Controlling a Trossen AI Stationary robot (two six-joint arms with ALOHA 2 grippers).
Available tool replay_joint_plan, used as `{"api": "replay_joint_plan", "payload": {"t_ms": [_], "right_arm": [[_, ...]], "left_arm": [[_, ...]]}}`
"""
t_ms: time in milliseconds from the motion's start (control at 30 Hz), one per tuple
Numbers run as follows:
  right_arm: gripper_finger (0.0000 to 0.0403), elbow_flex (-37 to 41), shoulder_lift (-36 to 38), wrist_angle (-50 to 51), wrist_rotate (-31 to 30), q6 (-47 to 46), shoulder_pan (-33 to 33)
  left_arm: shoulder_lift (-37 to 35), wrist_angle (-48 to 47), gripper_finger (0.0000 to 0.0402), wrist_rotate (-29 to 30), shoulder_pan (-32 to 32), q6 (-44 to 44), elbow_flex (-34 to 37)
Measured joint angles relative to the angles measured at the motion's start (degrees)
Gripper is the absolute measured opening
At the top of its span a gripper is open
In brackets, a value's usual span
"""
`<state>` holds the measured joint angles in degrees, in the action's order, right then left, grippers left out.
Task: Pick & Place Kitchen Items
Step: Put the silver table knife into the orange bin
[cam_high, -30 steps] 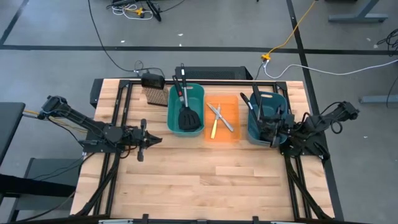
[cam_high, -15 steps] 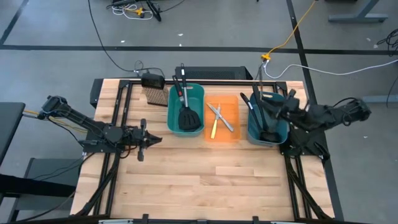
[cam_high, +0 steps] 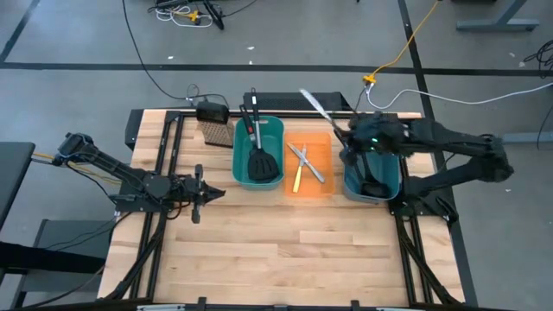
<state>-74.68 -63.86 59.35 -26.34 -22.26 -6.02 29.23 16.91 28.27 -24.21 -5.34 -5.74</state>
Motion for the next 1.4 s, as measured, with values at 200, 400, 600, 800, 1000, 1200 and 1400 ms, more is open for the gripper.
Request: {"api": "replay_joint_plan", "payload": {"t_ms": [200,400,600,800,1000,1200,1400], "right_arm": [[0.0088,-3.9,-9.5,9.0,11.1,-1.7,-5.8],[0.0088,-4.3,-18.1,15.4,17.4,-3.0,-9.6],[0.0088,-4.3,-26.0,12.3,22.8,-3.3,-10.9],[0.0088,-4.3,-32.2,13.9,19.3,-4.1,-11.3],[0.0088,-4.3,-35.4,11.6,20.3,-6.1,-12.4],[0.0088,-4.3,-36.8,10.7,22.4,-10.6,-13.2],[0.0088,-4.3,-36.8,10.1,26.4,-14.7,-12.3]], "left_arm": [[0.0,0.0,0.0016,0.0,0.0,0.1,0.0],[0.0,0.0,0.0016,0.0,0.0,0.1,0.0],[0.0,0.0,0.0016,0.0,0.0,0.1,0.0],[0.0,0.0,0.0016,0.0,0.0,0.1,0.0],[0.0,0.0,0.0016,0.0,0.0,0.6,0.0],[0.0,0.3,0.0016,0.0,0.0,0.7,0.0],[0.0,0.3,0.0016,0.0,0.0,0.6,0.0]]}}
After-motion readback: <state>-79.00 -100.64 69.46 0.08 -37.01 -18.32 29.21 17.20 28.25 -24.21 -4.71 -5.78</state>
